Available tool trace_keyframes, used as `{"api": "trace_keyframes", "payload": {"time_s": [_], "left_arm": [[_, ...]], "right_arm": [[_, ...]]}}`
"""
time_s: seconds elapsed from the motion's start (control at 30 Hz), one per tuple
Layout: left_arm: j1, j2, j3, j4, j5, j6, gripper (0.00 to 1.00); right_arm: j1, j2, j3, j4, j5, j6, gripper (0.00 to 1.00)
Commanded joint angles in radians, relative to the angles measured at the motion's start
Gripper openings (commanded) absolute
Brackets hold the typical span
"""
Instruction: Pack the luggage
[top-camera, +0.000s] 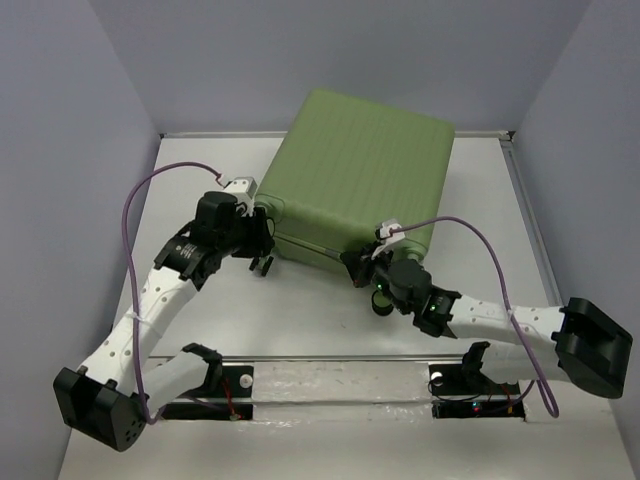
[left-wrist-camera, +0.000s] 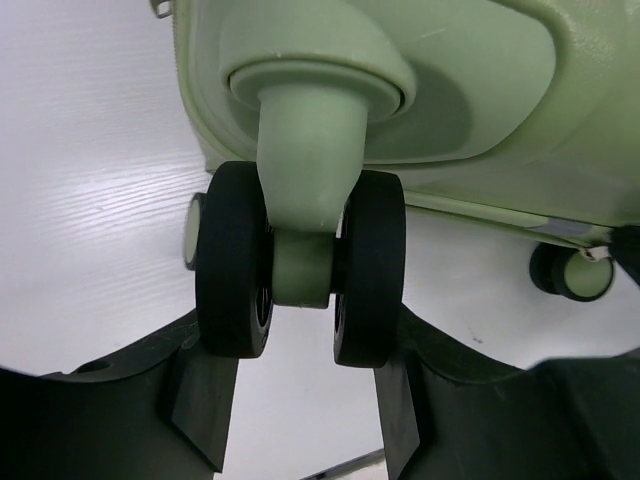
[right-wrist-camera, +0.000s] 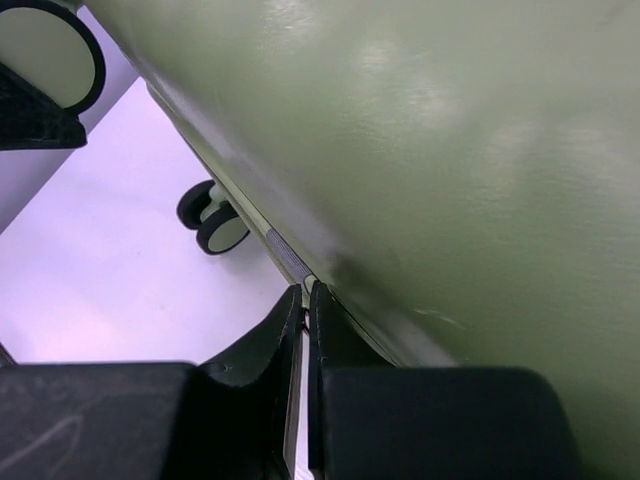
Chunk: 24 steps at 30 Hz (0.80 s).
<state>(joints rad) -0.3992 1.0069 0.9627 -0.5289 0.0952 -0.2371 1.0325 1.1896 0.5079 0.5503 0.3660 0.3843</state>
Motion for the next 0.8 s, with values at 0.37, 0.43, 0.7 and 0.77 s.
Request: {"api": "trace_keyframes", "payload": {"time_s": [0.37, 0.43, 0.7, 0.77], "left_arm": [[-0.406, 0.016, -0.266, 0.895, 0.297, -0.436, 0.06], [-0.432, 0.035, -0.298, 0.982, 0.299, -0.482, 0.06], [-0.471, 0.021, -0.245, 1.026, 0.281, -0.49, 0.06], [-0.469, -0.039, -0.233, 0.982, 0.244, -0.475, 0.06]], "right_arm": [[0.014, -0.266, -0.241, -0.443, -0.127, 0.307, 0.07], [0.014, -0.202, -0.246, -0.29, -0.125, 0.309, 0.07], [0.195, 0.325, 0.108, 0.101, -0.15, 0.203, 0.07], [0.21, 0.418, 0.188, 0.16, -0.162, 0.196, 0.07]]}}
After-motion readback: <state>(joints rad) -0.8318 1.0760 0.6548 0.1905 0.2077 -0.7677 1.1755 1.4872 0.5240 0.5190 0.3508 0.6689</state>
